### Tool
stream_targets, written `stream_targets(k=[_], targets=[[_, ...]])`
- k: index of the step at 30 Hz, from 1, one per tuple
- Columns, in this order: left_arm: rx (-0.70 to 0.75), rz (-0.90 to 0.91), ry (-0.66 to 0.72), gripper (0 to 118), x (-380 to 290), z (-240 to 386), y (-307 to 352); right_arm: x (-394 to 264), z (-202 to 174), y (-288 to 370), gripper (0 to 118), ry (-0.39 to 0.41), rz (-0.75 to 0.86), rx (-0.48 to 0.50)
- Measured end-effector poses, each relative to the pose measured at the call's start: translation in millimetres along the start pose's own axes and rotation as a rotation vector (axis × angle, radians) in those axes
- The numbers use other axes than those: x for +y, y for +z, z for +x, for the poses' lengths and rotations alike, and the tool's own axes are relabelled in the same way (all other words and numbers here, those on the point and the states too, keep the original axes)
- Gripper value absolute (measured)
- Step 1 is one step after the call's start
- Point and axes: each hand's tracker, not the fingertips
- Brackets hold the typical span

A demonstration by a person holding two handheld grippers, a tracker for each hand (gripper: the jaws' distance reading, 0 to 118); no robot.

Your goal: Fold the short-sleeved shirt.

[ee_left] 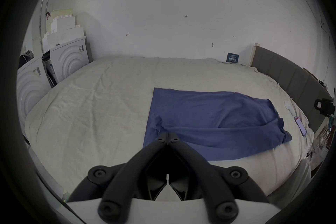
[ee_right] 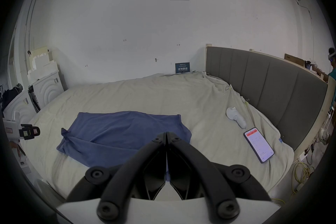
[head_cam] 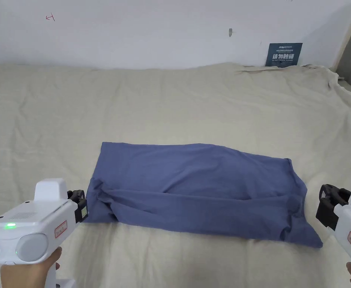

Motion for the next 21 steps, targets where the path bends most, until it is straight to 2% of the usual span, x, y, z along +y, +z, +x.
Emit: stream_targets(k=[10,12,14,15,16,21], targets=[[0.030,-0.258,0.019,1,9.7,-26.4,-77.9,1.6,-6.0,-18.4,0,0.002,-0.028,-0.001],[0.031,-0.335,0.031,17,9.3,-31.1,-99.5,0.8,-8.4,-22.6,0,-0.001,-0.040,-0.004],[0.035,-0.391,0.058,55,5.4,-33.6,-116.7,-0.2,-9.2,-27.9,0,-0.002,-0.053,-0.007],[0.038,-0.422,0.059,70,3.1,-34.7,-126.9,-0.8,-9.2,-30.7,0,-0.006,-0.060,-0.008],[0.045,-0.450,0.067,77,0.8,-35.4,-135.3,-1.6,-9.3,-33.0,0,-0.010,-0.067,-0.008],[0.080,-0.522,0.059,78,-12.5,-36.0,-165.6,-4.4,-9.4,-42.3,0,-0.014,-0.094,-0.016]])
